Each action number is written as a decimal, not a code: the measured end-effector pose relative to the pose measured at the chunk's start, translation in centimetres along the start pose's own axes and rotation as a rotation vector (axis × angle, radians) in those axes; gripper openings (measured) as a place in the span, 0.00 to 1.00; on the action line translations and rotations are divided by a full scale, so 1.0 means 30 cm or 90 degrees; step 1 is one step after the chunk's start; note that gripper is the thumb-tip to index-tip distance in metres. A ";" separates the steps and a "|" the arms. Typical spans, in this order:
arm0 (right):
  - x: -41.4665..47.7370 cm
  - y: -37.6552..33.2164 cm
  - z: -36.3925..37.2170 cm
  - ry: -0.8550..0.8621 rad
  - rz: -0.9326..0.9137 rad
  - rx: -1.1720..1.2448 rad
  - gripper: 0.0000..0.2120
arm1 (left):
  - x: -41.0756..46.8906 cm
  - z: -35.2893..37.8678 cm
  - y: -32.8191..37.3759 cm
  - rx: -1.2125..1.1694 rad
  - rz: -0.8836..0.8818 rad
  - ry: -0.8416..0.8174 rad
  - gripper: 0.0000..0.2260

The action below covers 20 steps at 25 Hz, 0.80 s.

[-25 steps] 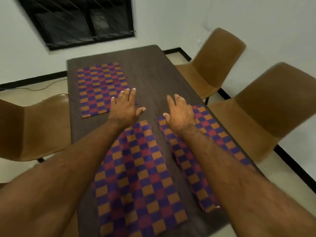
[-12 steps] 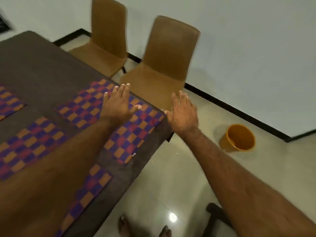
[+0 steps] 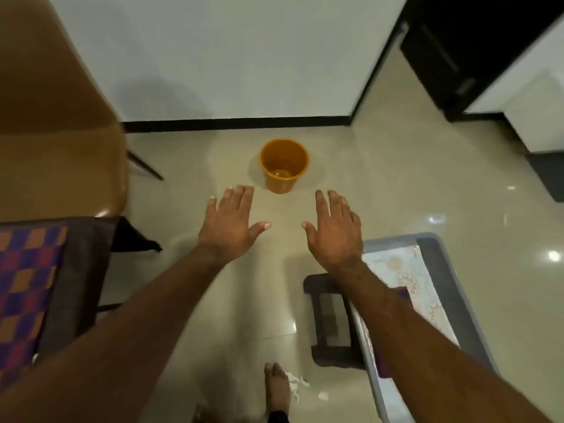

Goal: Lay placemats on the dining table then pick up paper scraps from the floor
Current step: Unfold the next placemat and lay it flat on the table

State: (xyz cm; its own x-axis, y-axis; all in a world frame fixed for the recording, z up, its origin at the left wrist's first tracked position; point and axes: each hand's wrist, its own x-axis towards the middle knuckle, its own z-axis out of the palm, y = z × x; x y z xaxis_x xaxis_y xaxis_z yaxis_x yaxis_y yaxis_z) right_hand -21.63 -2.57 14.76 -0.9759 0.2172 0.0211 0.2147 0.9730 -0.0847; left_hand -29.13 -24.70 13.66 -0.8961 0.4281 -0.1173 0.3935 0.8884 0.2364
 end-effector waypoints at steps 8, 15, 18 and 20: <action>-0.445 0.546 0.308 -0.070 0.292 0.038 0.34 | 0.090 0.450 0.699 0.015 0.349 -0.130 0.32; -0.764 0.678 0.586 -0.221 0.414 0.136 0.32 | 0.077 0.858 0.965 0.204 0.659 -0.303 0.24; -0.799 0.675 0.635 -0.246 0.425 0.126 0.33 | 0.088 0.918 0.999 0.236 0.642 -0.361 0.20; -0.798 0.672 0.651 -0.235 0.421 0.120 0.29 | 0.095 0.933 1.008 0.239 0.639 -0.360 0.18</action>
State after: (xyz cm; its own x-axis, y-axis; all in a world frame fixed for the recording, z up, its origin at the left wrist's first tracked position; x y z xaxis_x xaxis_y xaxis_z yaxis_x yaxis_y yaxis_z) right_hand 5.29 10.32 -6.91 -0.6045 0.6751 -0.4229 0.7783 0.6136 -0.1330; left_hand -14.04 8.02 -6.51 0.0210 0.8829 -0.4690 0.9810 0.0722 0.1799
